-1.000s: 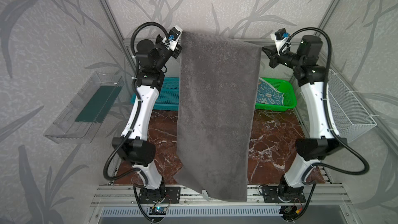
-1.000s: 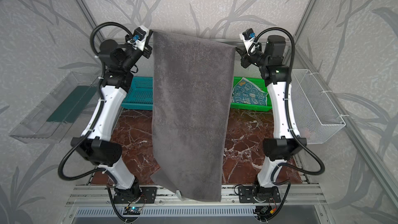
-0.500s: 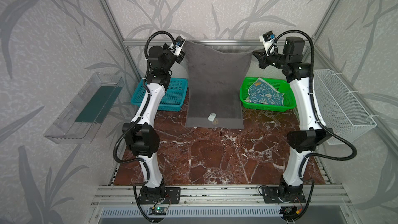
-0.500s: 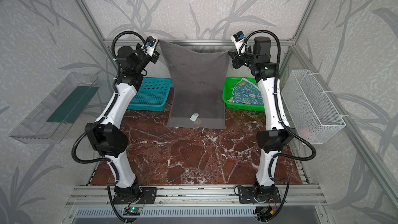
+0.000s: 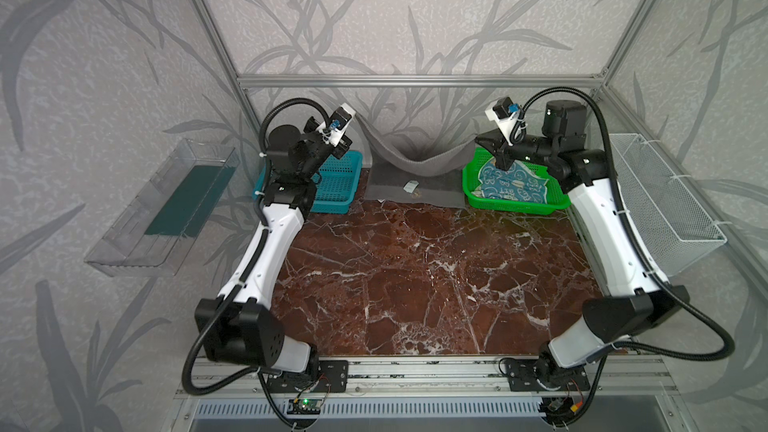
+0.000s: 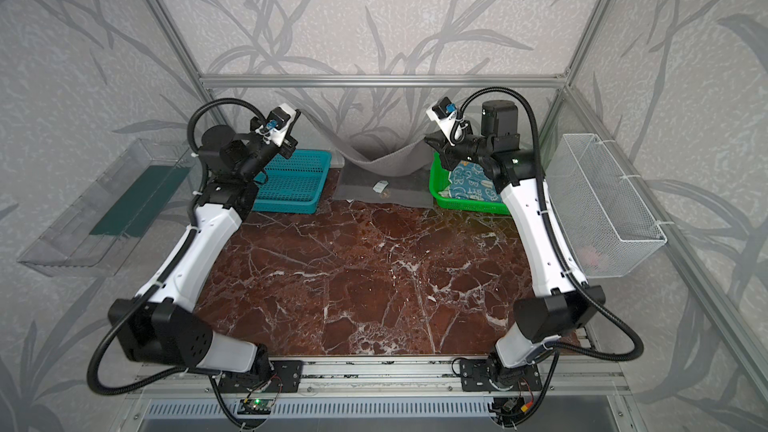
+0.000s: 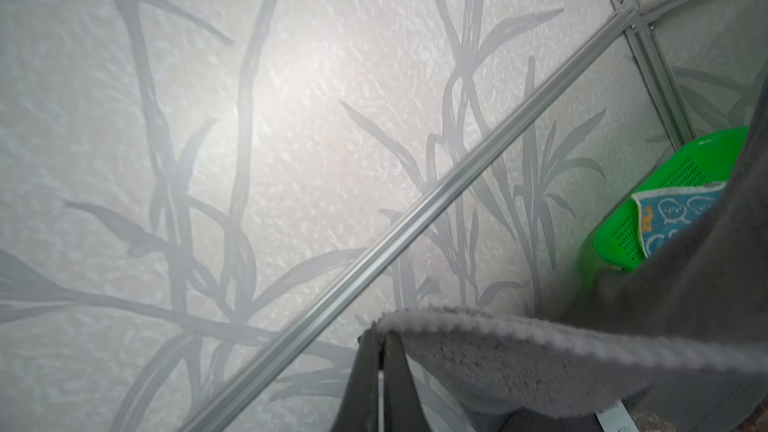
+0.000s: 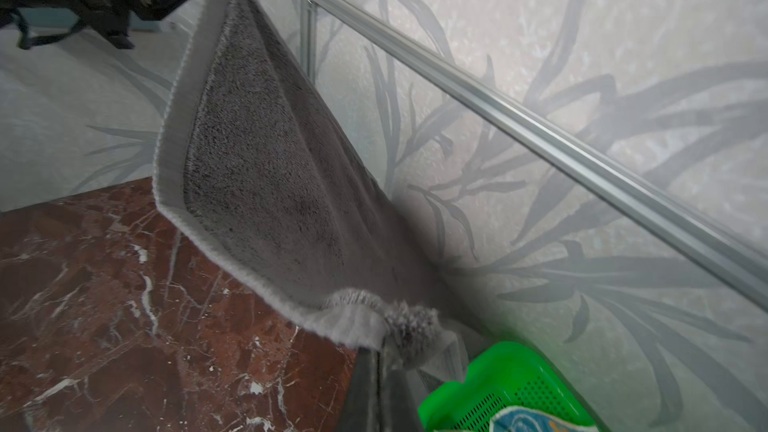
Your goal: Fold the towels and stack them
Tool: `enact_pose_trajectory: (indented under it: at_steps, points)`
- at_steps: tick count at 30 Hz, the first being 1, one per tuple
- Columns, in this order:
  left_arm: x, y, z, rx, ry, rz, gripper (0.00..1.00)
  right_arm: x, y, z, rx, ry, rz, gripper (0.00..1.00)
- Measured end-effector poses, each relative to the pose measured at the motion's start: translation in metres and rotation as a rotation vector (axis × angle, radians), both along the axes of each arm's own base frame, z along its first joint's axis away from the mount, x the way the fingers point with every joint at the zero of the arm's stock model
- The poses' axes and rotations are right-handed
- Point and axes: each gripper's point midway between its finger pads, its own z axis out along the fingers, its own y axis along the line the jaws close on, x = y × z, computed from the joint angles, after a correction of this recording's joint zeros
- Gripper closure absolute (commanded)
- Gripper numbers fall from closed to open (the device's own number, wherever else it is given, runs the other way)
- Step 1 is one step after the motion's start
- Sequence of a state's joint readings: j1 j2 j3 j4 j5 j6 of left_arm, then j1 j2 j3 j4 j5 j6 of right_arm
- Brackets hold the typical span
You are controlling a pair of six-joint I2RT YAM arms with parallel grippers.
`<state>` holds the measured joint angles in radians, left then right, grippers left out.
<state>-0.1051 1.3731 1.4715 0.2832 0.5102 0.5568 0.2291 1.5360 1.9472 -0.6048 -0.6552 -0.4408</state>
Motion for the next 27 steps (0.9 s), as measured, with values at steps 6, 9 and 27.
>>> enact_pose_trajectory:
  at_steps: [6,9,27]
  points:
    - [-0.16,-0.008,0.134,-0.075,-0.343,-0.164,1.0,-0.147,-0.019,0.114,0.09,-0.349,0.097,1.0]
    - [-0.243,0.001,0.18,-0.108,-0.503,-0.212,1.0,-0.221,-0.035,0.151,0.128,-0.517,0.116,1.0]
    - [-0.176,0.015,0.202,-0.105,-0.466,-0.017,1.0,-0.121,-0.066,0.17,0.037,-0.514,-0.261,1.0]
